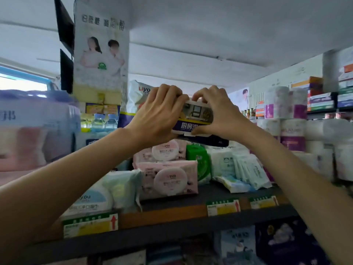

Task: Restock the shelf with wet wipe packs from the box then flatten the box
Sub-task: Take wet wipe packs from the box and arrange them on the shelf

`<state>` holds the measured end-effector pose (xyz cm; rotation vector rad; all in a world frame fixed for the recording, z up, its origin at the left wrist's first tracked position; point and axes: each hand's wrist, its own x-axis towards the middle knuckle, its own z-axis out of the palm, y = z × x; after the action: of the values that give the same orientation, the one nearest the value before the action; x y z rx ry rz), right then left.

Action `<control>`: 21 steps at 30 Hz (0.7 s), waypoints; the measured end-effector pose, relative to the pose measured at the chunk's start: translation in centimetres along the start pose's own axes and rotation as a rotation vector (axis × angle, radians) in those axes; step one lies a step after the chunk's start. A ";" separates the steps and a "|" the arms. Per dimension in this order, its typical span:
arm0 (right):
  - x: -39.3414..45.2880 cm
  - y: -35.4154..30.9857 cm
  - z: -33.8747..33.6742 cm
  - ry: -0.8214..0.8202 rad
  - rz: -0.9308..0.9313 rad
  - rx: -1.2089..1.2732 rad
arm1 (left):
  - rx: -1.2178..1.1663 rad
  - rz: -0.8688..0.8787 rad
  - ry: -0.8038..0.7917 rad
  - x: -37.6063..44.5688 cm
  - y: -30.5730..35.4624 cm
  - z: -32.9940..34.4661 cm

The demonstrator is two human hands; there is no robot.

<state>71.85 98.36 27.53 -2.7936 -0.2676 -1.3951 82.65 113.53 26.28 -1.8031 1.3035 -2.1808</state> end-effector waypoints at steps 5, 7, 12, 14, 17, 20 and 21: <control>4.1 2.6 2.3 0.094 -0.051 -0.005 | 0.110 0.061 0.007 1.8 -2.0 3.3; 6.1 3.6 2.8 0.130 -0.079 -0.033 | 0.155 0.053 -0.008 2.6 -2.8 4.3; 10.7 5.3 4.3 0.141 -0.167 -0.050 | 0.244 0.018 -0.043 3.7 -5.2 7.2; 12.5 5.6 5.2 0.122 -0.205 -0.045 | 0.279 -0.021 -0.093 3.3 -6.2 8.2; 15.0 4.9 7.4 0.069 -0.252 -0.067 | 0.334 -0.074 -0.146 2.0 -8.1 9.9; 17.2 3.8 10.5 -0.004 -0.283 -0.072 | 0.388 -0.130 -0.273 -0.2 -9.3 11.2; 17.8 3.5 11.7 -0.034 -0.286 -0.065 | 0.393 -0.146 -0.326 -1.2 -9.7 11.9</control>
<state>92.18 98.52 34.88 -2.9255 -0.6579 -1.4299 97.32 113.67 30.97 -2.0167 0.6458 -1.9178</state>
